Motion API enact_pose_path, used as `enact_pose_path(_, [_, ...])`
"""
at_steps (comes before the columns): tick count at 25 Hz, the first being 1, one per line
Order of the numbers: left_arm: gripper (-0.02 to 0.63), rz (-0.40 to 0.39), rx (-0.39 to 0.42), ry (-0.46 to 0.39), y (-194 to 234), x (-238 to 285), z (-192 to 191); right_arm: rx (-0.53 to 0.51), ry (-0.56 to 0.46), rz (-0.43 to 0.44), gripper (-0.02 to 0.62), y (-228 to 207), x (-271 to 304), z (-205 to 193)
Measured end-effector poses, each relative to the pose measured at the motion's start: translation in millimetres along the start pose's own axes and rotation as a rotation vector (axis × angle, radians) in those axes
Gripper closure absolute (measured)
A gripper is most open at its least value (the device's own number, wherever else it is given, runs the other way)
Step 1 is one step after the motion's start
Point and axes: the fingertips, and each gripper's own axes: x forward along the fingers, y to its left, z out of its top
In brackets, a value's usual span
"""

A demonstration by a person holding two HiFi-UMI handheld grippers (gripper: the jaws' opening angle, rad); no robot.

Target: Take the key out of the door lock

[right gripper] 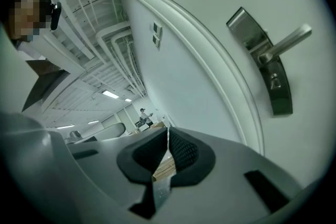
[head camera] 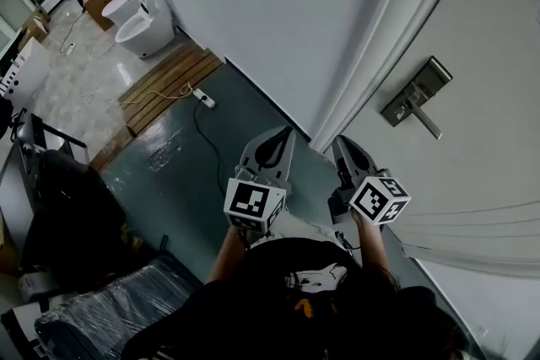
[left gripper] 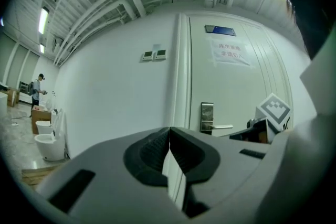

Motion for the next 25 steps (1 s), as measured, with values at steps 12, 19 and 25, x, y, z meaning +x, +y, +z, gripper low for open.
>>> enact_pose_path(12, [0.597, 0.018, 0.046, 0.064, 97, 84, 18, 0.038, 0.021, 0.080, 0.589, -9, 151, 39])
enact_pose_path(19, [0.597, 0.012, 0.037, 0.097, 120, 113, 14, 0.067, 0.041, 0.080, 0.589, -23, 192, 41])
enact_pose_path(25, [0.597, -0.013, 0.017, 0.119, 123, 134, -2, 0.072, 0.046, 0.074, 0.589, -35, 200, 38])
